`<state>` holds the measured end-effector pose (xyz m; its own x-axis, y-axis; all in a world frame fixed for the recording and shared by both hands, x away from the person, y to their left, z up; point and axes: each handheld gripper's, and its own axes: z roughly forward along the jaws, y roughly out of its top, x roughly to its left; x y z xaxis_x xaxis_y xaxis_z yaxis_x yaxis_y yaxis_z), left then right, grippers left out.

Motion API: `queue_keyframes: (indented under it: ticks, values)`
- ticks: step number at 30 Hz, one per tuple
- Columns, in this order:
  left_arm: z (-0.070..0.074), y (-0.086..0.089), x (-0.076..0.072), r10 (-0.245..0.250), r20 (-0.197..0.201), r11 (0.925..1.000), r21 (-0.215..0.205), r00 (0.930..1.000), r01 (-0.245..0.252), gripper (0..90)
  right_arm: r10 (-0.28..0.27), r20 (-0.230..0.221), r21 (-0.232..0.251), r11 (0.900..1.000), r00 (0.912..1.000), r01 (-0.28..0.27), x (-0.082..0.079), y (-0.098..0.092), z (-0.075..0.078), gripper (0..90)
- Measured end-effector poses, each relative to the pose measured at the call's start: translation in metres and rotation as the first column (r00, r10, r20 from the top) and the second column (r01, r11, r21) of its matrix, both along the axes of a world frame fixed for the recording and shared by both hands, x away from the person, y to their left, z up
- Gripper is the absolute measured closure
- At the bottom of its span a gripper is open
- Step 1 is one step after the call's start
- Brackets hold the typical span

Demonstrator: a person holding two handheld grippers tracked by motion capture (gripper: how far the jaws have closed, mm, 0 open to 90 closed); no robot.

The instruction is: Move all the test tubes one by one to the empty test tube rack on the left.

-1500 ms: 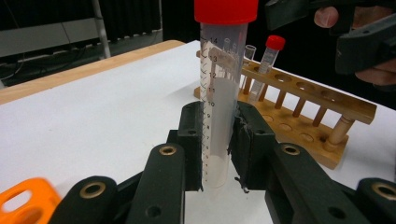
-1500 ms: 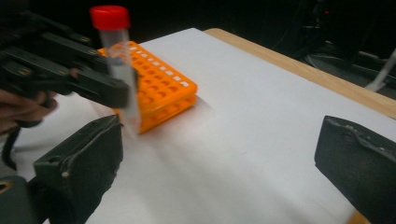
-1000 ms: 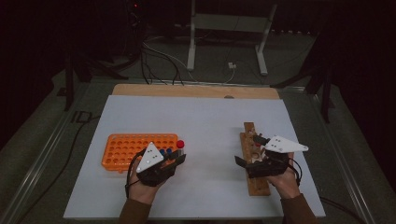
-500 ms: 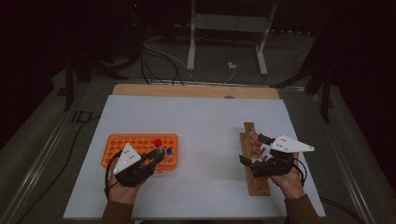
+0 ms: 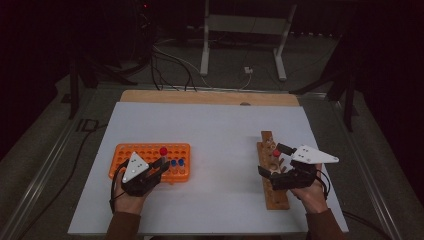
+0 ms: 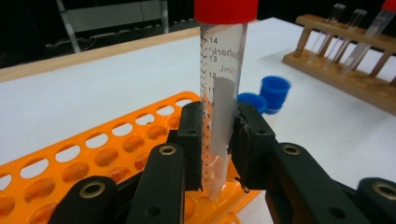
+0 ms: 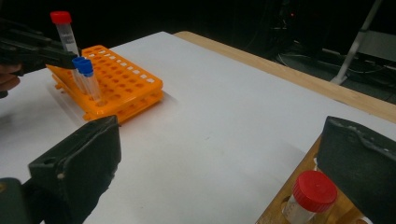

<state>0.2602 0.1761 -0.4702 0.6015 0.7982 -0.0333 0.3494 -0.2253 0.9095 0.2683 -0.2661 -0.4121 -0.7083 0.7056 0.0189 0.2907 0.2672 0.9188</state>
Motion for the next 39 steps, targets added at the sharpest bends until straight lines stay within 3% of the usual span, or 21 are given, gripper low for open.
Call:
queue_keyframes:
  ticks: [8, 13, 22, 27, 32, 39]
  values:
    - [-0.014, -0.002, 0.004, -0.014, -0.066, 0.9975, 0.068, 0.9977, 0.019, 74.6, -0.013, -0.003, 0.005, 1.000, 0.9999, 0.013, -0.001, -0.007, 0.000, 0.3]
    - [-0.019, -0.007, 0.004, -0.026, -0.082, 0.9925, 0.117, 0.9963, 0.036, 74.4, -0.019, -0.007, -0.006, 1.000, 0.9998, 0.019, -0.002, -0.011, -0.001, 0.3]
    - [-0.022, -0.007, 0.005, -0.030, -0.105, 0.9901, 0.133, 0.9940, 0.044, 74.0, -0.029, -0.025, -0.019, 0.999, 0.9993, 0.028, -0.001, -0.020, -0.005, 1.1]
    - [-0.022, -0.005, 0.005, -0.031, -0.116, 0.9922, 0.116, 0.9927, 0.045, 72.6, -0.042, -0.043, -0.039, 0.998, 0.9982, 0.041, 0.001, -0.024, -0.012, 4.0]
    - [-0.021, 0.000, 0.003, -0.022, -0.115, 0.9962, 0.081, 0.9931, 0.031, 60.0, -0.057, -0.051, -0.076, 0.996, 0.9971, 0.053, 0.003, -0.026, -0.019, 8.8]
    - [-0.012, 0.010, -0.004, -0.007, -0.087, 0.9996, -0.030, 0.9962, 0.004, 36.6, -0.103, -0.077, -0.084, 0.992, 0.9917, 0.097, 0.012, -0.032, -0.028, 20.5]
